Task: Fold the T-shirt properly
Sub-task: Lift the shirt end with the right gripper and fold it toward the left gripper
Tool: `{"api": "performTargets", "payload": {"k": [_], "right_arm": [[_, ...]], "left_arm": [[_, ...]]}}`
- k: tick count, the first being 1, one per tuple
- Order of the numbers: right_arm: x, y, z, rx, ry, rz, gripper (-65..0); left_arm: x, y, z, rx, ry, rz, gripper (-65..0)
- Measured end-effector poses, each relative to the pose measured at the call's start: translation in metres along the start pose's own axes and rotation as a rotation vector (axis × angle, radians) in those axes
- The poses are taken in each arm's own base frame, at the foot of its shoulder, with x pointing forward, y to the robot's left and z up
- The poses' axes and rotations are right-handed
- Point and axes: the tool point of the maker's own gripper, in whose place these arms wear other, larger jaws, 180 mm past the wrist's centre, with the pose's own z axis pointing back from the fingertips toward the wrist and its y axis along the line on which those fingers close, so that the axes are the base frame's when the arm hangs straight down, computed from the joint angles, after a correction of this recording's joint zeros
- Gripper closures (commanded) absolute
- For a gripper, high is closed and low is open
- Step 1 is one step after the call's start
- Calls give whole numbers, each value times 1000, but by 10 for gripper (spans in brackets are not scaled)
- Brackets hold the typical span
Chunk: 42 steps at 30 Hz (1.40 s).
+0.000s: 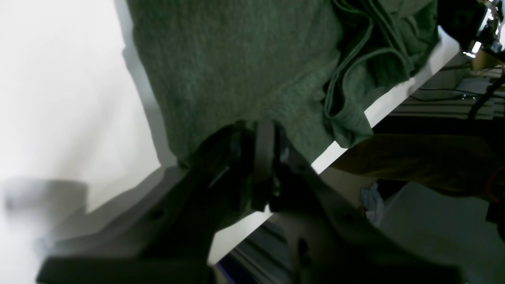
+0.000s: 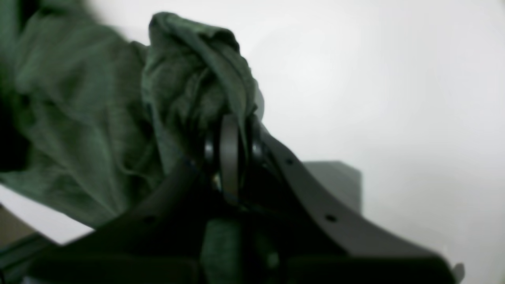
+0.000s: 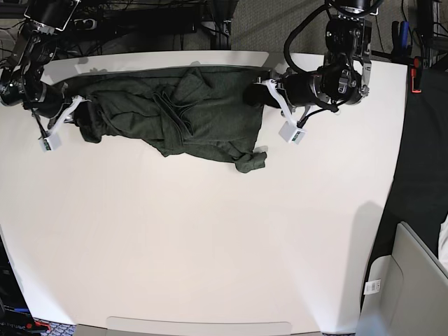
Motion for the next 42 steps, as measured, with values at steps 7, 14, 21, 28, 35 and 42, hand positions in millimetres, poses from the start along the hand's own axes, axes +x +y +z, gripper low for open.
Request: {"api": "performTargets", "payload": {"k": [7, 14, 21, 28, 35, 42], "right_arm": [[13, -25, 12, -79, -12, -40, -13], [47, -27, 20, -62, -126, -66, -13], [67, 15, 3, 179, -247, -176, -13], [73, 114, -42, 413, -218, -166, -13], [93, 185, -58, 558, -221, -123, -13], [92, 224, -64, 638, -205, -118, -13]], "left_arm": [[0, 0, 0, -1, 1, 0, -27], [-2, 0, 0, -1, 4, 4, -26], [-5, 0, 0, 0, 8, 8, -26], [-6, 3, 1, 7, 13, 6, -25], [-5, 3, 1, 9, 8, 6, -25], [-2, 3, 1, 9, -16, 8, -26]]}}
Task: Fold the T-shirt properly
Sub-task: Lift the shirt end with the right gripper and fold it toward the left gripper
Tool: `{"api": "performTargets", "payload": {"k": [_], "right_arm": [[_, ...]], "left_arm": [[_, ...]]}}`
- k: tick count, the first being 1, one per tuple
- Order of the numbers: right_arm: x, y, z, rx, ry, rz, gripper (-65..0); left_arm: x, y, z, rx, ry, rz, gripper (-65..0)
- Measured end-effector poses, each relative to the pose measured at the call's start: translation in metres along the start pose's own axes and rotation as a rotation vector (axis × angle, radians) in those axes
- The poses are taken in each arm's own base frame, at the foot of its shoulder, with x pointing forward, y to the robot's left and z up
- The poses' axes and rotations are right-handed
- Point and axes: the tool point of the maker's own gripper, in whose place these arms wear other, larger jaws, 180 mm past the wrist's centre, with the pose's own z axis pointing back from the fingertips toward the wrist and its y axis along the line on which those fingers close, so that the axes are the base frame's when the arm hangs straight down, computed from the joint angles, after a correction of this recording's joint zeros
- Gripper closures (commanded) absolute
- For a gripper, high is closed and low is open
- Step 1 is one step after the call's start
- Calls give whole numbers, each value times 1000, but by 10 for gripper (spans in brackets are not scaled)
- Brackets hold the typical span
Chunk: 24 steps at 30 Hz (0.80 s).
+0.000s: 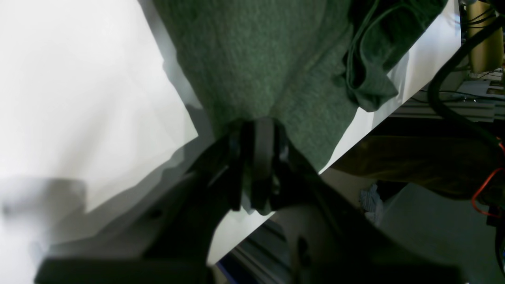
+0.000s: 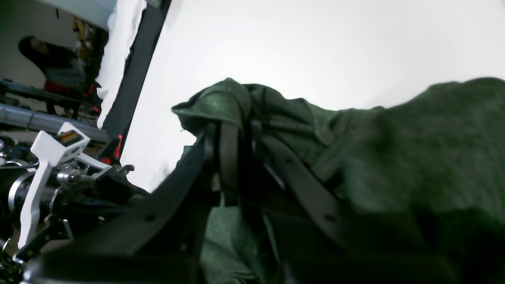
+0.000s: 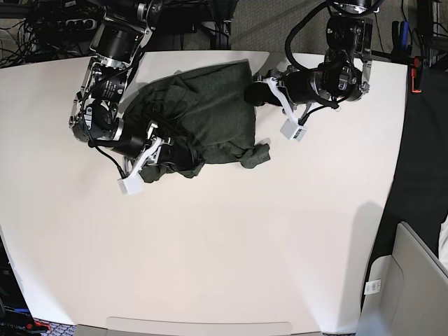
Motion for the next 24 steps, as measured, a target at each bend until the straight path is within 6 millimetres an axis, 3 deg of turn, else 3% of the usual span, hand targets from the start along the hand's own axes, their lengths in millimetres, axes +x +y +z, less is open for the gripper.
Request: {"api": "performTargets", "payload": {"k": [6, 11, 17, 24], "right_arm": [[-11, 32, -25, 85, 48, 3, -13], [-9, 27, -19, 66, 44, 19, -13], [-5, 31, -16, 63, 42, 50, -13], [-33, 58, -40, 111, 171, 124, -13]], "left_arm": [[-2, 2, -1, 2, 5, 6, -27], [-13, 13, -7, 11, 35, 55, -27], [-8, 15, -9, 13, 2, 65, -27], [-10, 17, -13, -7, -5, 98, -27]]}}
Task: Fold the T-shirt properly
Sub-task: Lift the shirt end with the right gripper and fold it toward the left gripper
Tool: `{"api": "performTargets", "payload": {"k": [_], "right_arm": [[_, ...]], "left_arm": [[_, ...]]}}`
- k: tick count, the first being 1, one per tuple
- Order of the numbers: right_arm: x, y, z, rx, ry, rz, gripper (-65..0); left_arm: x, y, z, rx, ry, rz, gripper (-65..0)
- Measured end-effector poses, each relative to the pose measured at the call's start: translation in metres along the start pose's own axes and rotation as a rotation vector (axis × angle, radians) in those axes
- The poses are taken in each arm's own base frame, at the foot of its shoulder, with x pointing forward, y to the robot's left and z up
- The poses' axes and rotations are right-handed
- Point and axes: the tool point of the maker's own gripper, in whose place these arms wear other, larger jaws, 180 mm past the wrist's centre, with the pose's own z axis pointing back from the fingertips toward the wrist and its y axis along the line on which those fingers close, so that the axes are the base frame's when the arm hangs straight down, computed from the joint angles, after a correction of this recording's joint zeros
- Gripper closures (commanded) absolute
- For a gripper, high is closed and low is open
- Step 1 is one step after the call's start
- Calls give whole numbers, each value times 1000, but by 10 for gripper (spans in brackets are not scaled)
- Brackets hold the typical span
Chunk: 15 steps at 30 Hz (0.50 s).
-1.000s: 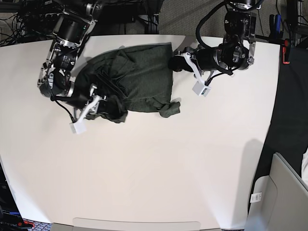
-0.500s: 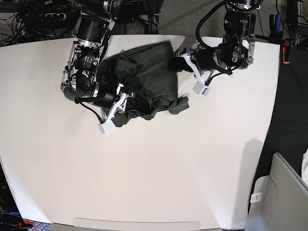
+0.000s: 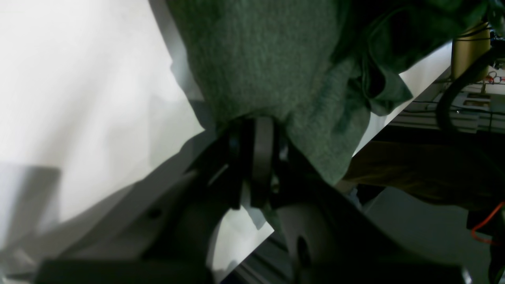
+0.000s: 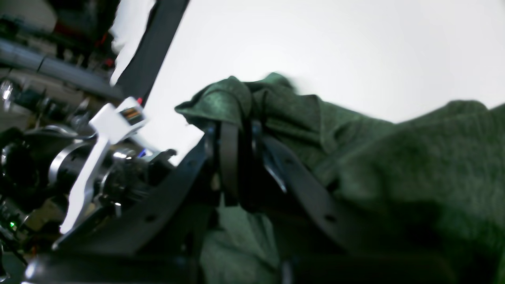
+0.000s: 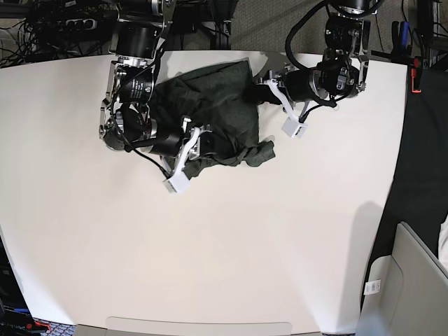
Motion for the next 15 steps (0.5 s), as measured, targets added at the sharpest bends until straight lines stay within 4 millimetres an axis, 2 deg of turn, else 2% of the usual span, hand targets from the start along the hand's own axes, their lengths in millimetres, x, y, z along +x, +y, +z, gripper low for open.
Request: {"api": "performTargets", "payload": {"k": [3, 6, 11, 13, 15], "right_arm": [[-16, 4, -7, -3, 73, 29, -13], [-21, 14, -15, 24, 102, 50, -16], [-33, 15, -22, 2, 174, 95, -19], [-34, 20, -25, 14, 182, 106, -57], [-34, 24, -28, 24, 186, 113, -136]], "left_arm": [[0, 0, 0, 0, 0, 0, -27], [0, 0, 0, 0, -1, 0, -27], [0, 0, 0, 0, 0, 0, -27], [0, 0, 0, -1, -1, 0, -27], [1, 0, 0, -1, -1, -1, -27]]}}
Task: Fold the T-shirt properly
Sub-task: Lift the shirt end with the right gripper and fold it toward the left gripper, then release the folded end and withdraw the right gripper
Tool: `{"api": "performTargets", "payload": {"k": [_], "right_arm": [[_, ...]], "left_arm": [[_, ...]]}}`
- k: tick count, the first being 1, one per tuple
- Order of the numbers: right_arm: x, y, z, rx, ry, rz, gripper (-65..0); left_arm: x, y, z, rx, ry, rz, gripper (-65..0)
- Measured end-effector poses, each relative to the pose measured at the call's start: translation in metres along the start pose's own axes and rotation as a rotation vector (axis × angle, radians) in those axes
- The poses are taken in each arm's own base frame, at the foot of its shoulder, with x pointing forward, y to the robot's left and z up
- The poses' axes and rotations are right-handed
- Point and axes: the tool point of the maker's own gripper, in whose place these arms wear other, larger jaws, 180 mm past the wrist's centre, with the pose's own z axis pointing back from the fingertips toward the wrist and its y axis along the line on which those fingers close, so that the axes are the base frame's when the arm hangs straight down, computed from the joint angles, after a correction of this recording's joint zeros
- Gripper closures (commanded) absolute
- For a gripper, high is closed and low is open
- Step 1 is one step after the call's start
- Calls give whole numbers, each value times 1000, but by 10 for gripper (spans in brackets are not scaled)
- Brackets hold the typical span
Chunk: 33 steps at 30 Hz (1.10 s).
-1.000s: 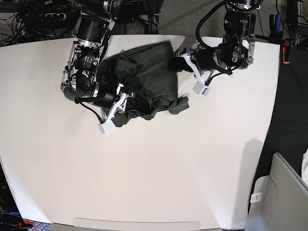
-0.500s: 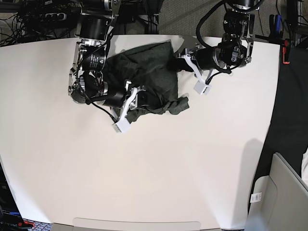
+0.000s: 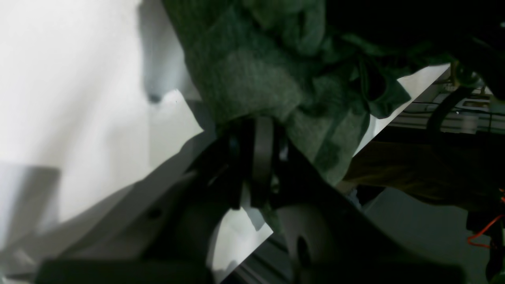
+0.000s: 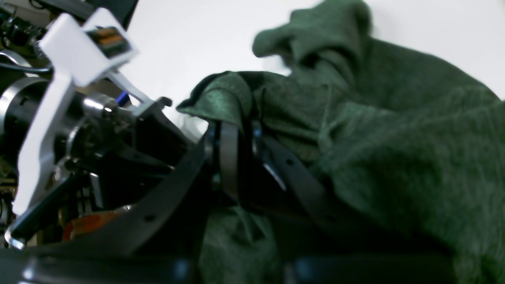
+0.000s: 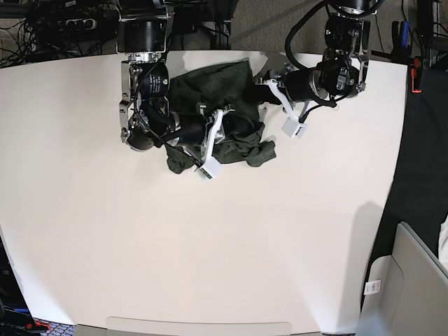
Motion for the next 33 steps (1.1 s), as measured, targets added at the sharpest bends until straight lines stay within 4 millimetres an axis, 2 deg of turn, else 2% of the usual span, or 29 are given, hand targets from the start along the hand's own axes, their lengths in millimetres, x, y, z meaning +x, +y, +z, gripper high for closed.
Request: {"api": "performTargets", "payload": {"k": [2, 3, 9, 13, 14, 16, 20, 24, 29, 31, 33], "right_arm": [[3, 4, 0, 23, -18, -5, -217], [4, 5, 1, 32, -26, -7, -237], [15, 13, 3, 65, -65, -1, -237], [32, 17, 17, 44, -118, 48, -236], [37, 14, 24, 32, -150, 40, -236], [40, -5, 42, -20, -199, 6, -236], [27, -59, 91, -189, -181, -13, -235], [21, -87, 128, -283, -198, -32, -235], [0, -98, 170, -405, -160, 5, -235], [-3, -91, 172, -414, -156, 30, -235], [-13, -81, 162, -387, -137, 32, -235]], "left_arm": [[0, 0, 0, 0, 0, 0, -27], [0, 0, 0, 0, 0, 0, -27], [0, 0, 0, 1, 0, 0, -27], [0, 0, 0, 0, -1, 0, -27], [0, 0, 0, 0, -1, 0, -27], [0, 0, 0, 0, -1, 1, -27], [0, 1, 0, 1, -1, 1, -27], [0, 0, 0, 0, -1, 1, -27], [0, 0, 0, 1, -1, 1, -27], [0, 0, 0, 0, -1, 2, -27], [1, 0, -1, 0, -3, 0, -27]]}}
